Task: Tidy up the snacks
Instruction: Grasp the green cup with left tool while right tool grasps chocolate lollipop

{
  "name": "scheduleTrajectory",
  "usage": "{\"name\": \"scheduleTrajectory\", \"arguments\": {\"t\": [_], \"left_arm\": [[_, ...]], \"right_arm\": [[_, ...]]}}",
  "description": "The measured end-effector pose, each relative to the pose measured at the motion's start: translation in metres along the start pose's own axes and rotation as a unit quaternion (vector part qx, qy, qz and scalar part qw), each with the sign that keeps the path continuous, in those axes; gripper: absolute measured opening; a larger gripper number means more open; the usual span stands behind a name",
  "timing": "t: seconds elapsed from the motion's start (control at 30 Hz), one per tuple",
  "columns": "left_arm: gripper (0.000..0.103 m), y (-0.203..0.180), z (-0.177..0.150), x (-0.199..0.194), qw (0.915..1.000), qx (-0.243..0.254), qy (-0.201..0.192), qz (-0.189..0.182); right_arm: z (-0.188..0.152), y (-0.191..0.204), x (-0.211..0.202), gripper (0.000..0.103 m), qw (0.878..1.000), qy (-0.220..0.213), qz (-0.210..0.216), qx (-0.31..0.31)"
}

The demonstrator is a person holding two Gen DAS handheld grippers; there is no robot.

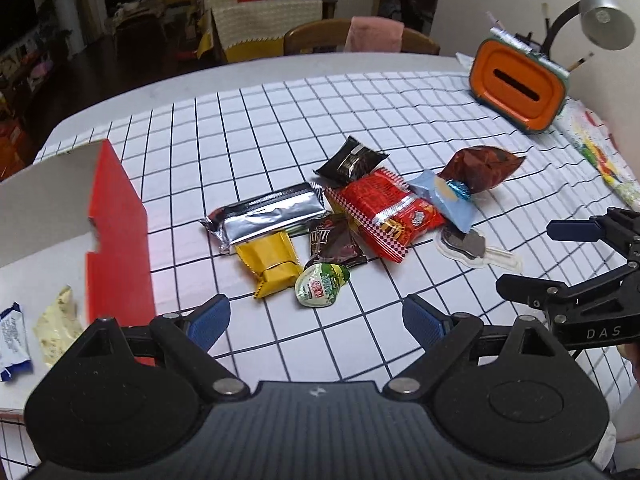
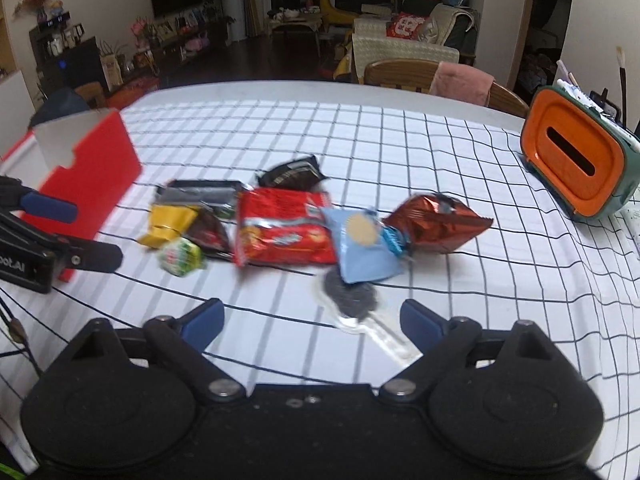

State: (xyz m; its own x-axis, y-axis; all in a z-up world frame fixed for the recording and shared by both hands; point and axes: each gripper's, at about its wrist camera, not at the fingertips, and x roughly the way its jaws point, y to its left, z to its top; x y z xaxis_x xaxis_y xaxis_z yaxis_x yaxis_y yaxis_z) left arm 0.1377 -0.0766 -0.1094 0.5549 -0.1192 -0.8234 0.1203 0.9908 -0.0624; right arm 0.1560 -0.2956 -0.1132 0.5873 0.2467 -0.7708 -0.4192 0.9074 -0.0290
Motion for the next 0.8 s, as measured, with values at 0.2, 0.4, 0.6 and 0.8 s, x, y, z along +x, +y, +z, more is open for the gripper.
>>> {"name": "scheduleTrajectory", "arguments": {"t": [0.2, 0.4, 0.6, 0.8], "left_arm": [[0.094, -0.006, 0.008, 0.032, 0.9994, -0.022, 0.020, 0.019], [0.094, -0.009, 0.011, 0.062, 0.9976, -0.039, 0.044, 0.037], [0.093, -0.005, 0.017, 0.086, 0.9938, -0.068, 0.067, 0.058], [0.093, -0.004, 0.022, 0.095, 0.9911, -0.088, 0.075, 0.066]], "right_arm": [[-0.003, -0.017, 0.027, 0.088, 1.000, 0.014, -0.010, -0.020], [-0.001, -0.026, 0.053, 0.084, 0.999, 0.027, -0.014, -0.031], [0.004, -0.029, 0.067, 0.079, 0.999, 0.030, -0.008, -0.029], [0.006, -0.027, 0.078, 0.073, 0.999, 0.036, -0.009, -0.037]]}}
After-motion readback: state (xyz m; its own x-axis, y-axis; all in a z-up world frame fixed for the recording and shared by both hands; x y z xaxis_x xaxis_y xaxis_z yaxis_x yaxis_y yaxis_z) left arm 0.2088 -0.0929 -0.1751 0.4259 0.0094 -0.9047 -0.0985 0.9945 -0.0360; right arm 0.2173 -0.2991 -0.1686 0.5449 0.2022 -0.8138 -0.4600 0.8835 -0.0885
